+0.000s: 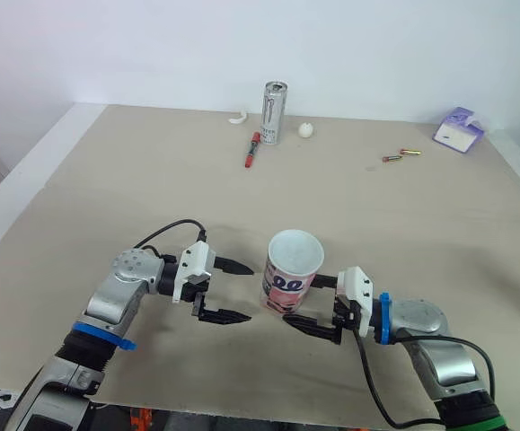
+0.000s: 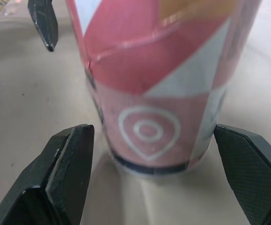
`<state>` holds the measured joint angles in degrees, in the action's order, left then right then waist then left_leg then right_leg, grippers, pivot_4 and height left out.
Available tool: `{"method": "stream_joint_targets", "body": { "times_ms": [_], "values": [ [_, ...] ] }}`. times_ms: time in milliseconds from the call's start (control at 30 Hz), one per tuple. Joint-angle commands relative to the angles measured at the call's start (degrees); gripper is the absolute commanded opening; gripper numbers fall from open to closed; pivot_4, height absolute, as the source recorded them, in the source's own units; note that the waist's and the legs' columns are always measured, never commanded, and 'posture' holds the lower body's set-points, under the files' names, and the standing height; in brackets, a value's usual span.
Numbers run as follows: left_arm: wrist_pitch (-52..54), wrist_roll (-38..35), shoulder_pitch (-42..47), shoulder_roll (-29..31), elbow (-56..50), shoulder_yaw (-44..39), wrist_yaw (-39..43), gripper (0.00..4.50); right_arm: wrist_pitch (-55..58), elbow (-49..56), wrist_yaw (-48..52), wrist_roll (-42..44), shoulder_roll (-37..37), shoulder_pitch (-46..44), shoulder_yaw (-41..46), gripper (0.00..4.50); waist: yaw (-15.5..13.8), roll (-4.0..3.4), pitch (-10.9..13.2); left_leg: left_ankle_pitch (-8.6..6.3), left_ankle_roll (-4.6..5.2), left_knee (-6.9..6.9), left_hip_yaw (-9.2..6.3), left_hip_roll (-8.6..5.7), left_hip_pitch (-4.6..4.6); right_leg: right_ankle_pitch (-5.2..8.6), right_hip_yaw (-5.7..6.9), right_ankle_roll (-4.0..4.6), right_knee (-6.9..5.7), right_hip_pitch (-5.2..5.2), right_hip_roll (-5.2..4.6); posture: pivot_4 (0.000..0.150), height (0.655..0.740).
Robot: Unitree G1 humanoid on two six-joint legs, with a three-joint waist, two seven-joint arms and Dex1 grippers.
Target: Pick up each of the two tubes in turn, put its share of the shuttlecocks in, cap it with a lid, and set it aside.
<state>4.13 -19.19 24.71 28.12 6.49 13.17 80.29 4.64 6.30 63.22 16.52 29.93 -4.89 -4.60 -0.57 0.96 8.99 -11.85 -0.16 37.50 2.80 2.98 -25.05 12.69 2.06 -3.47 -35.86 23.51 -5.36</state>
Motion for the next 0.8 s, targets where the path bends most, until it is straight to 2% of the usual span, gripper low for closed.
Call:
{"method": "stream_joint_targets", "body": {
  "times_ms": [33,800],
  "values": [
    [0.26,-1.88,-1.15,1.82,-3.11,-1.68,0.79,4.5,-1.96,-0.95,-1.03,-0.37,-0.87,-2.41,-0.8,4.37,0.01,0.0,0.0,0.0,0.0,0.01,0.0,0.0,0.0,0.02,0.0,0.02,-0.05,0.0,0.0,0.15,0.74],
    [-0.79,-1.1,-2.47,1.97,-4.2,-0.41,-0.8,4.5,-2.01,-3.2,-2.74,-0.94,-4.58,-8.54,-5.02,4.37,0.07,-0.01,0.01,0.02,-0.02,0.06,0.02,0.04,0.14,0.05,-0.06,0.08,-0.3,0.0,0.08,0.15,0.74]
  ]
}}
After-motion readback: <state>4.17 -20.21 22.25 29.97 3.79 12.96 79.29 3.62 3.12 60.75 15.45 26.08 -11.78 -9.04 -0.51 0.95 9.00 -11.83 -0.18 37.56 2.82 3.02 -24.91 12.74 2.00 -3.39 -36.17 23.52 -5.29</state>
